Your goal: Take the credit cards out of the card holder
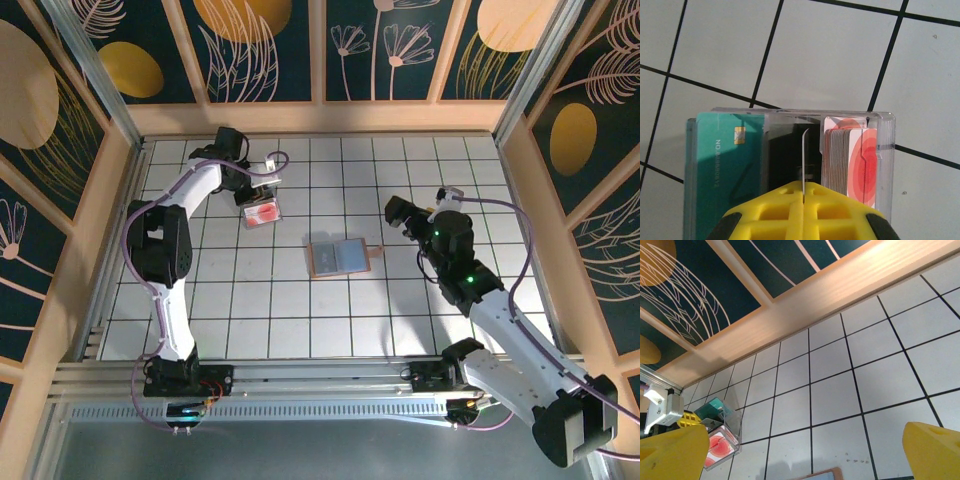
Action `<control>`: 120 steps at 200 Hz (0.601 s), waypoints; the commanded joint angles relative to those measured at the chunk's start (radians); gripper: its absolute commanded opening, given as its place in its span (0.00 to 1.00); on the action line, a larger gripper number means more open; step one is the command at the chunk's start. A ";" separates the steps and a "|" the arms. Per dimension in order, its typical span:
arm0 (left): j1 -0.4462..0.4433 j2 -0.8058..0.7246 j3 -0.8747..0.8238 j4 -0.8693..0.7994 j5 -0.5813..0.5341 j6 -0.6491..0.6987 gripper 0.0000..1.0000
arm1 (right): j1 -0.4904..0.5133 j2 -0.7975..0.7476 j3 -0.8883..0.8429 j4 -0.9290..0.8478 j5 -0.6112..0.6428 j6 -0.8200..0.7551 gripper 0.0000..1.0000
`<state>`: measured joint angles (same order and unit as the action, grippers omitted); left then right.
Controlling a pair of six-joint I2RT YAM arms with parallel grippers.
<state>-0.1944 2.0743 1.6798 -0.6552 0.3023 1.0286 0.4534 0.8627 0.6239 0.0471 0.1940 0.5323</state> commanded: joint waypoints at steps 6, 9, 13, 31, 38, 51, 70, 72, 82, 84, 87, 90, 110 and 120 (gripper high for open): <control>0.009 0.023 0.028 -0.014 0.004 0.025 0.00 | 0.001 0.012 0.030 0.015 0.025 0.005 0.99; 0.009 0.024 0.026 -0.014 0.003 0.025 0.00 | 0.001 0.012 0.030 0.017 0.024 0.005 0.99; 0.009 0.025 0.026 -0.014 0.003 0.024 0.00 | 0.002 0.014 0.031 0.018 0.022 0.005 0.99; 0.009 0.030 0.029 -0.006 -0.003 0.009 0.01 | 0.005 0.020 0.030 0.025 0.014 0.003 0.99; 0.010 0.032 0.032 -0.005 -0.005 0.003 0.07 | 0.006 0.024 0.031 0.028 0.012 0.003 0.99; 0.009 0.032 0.032 0.001 -0.008 -0.006 0.24 | 0.008 0.029 0.031 0.033 0.010 0.001 0.99; 0.009 0.029 0.032 0.022 -0.018 -0.026 0.25 | 0.013 0.036 0.030 0.037 0.006 0.001 0.99; 0.009 0.029 0.032 0.026 -0.020 -0.028 0.25 | 0.014 0.036 0.030 0.038 0.006 0.001 0.99; 0.010 0.024 0.028 0.053 -0.033 -0.045 0.25 | 0.017 0.039 0.031 0.039 0.006 0.001 0.99; 0.009 0.023 0.028 0.058 -0.036 -0.047 0.25 | 0.017 0.039 0.031 0.040 0.006 0.001 0.99; 0.009 0.023 0.026 0.064 -0.040 -0.051 0.25 | 0.018 0.041 0.031 0.039 0.005 0.001 0.99; 0.009 0.022 0.026 0.069 -0.043 -0.054 0.25 | 0.018 0.042 0.031 0.038 0.005 0.001 0.99; 0.009 0.014 0.034 0.083 -0.057 -0.071 0.25 | 0.024 0.049 0.034 0.036 0.006 0.000 0.99; 0.009 0.004 0.029 0.091 -0.061 -0.076 0.25 | 0.026 0.051 0.033 0.033 0.008 -0.002 0.99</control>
<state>-0.1944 2.0853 1.6825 -0.5980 0.2554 0.9806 0.4686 0.9047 0.6239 0.0483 0.1898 0.5323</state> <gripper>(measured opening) 0.250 0.992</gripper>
